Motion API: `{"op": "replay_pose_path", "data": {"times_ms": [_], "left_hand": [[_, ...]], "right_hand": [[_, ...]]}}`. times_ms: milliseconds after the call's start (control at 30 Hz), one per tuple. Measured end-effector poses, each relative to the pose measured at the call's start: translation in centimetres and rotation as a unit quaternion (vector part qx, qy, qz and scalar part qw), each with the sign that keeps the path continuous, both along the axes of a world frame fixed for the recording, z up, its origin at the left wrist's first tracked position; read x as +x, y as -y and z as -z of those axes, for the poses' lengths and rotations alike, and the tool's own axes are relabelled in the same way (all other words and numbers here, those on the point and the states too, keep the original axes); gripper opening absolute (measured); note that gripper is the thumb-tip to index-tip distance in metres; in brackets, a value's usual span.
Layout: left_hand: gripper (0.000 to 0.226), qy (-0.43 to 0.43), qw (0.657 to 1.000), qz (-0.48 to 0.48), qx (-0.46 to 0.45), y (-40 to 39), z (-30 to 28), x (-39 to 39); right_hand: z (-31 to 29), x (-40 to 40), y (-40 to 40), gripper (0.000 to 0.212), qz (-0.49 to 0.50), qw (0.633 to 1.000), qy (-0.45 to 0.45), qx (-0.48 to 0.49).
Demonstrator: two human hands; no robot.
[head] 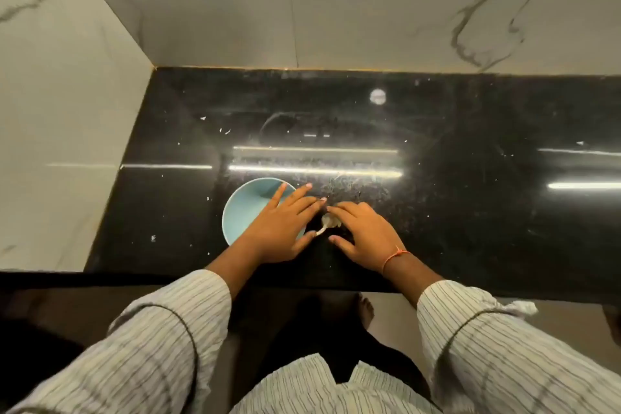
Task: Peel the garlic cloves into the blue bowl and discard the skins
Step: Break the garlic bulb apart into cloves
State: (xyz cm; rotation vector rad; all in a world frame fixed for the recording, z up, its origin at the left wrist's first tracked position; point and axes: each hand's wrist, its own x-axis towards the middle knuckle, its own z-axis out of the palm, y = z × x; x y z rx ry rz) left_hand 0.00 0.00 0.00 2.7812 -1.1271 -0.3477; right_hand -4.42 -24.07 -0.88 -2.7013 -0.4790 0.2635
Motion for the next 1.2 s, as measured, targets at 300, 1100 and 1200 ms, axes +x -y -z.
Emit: {"op": "replay_pose_path", "data": {"times_ms": [300,1100,1200], "left_hand": [[0.066,0.006,0.957,-0.108,-0.269,3.9,-0.7,-0.8],[0.049,-0.049,0.857,-0.141,-0.492,7.6,9.6,1.0],[0.049,-0.033,0.866,-0.151,-0.475,7.6,8.7,-0.1]], "right_hand": [[3.0,2.9,-0.1,0.034,0.095,0.976,0.004,0.194],[8.2,1.7,0.8,0.036,0.073,0.923,0.207,0.315],[8.0,1.0,0.2,0.039,0.087,0.920,0.212,0.317]]}}
